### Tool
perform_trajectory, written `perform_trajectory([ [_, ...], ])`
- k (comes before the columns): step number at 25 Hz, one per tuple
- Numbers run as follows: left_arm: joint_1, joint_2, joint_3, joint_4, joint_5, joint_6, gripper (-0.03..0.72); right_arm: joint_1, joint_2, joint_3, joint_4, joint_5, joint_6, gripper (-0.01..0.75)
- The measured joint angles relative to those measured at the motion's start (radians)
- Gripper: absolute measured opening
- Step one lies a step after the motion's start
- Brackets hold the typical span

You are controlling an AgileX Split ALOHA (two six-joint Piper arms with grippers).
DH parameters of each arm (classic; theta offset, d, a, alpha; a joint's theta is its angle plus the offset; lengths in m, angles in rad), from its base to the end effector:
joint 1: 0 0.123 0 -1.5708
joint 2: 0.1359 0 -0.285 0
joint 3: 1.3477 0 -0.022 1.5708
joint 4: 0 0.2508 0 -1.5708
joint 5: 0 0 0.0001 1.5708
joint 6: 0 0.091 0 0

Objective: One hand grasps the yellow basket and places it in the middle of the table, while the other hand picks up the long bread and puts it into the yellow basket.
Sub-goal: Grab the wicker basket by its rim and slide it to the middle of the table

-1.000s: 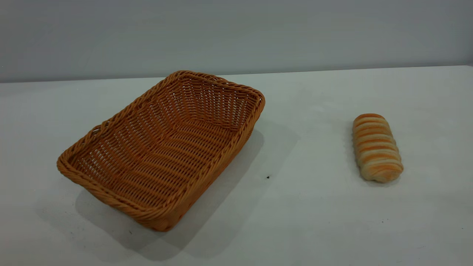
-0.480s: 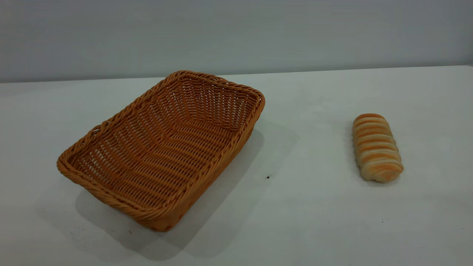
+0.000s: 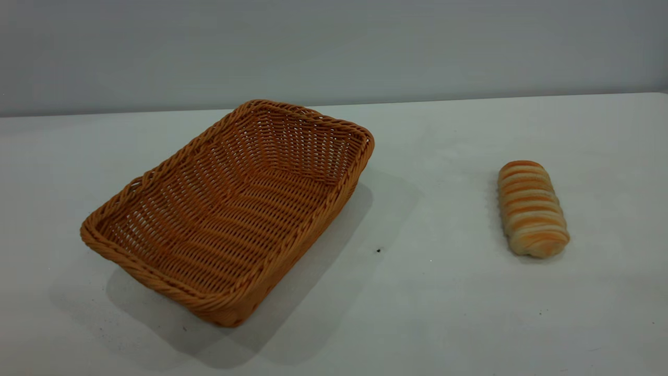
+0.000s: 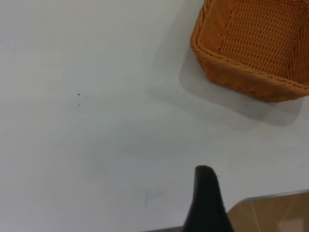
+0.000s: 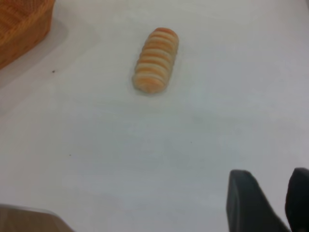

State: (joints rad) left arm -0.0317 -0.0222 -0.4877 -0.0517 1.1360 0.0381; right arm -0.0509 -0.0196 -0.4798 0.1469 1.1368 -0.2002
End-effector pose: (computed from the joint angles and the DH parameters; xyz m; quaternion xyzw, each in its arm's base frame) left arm -0.0103 -0.0039 0.2678 0.0324 0.8689 -0.0242 0.4933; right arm -0.0087 0.0126 0.2663 -0.0705 0.8674 0.0116 0.4924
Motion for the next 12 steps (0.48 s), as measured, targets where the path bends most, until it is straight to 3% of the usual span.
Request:
perform_trajectory([
  [12, 0.0, 0.083, -0.066, 0.0, -0.033, -0.068, 0.582, 0.0, 0.0, -0.003, 0.029, -0.032, 0.044, 0.241],
])
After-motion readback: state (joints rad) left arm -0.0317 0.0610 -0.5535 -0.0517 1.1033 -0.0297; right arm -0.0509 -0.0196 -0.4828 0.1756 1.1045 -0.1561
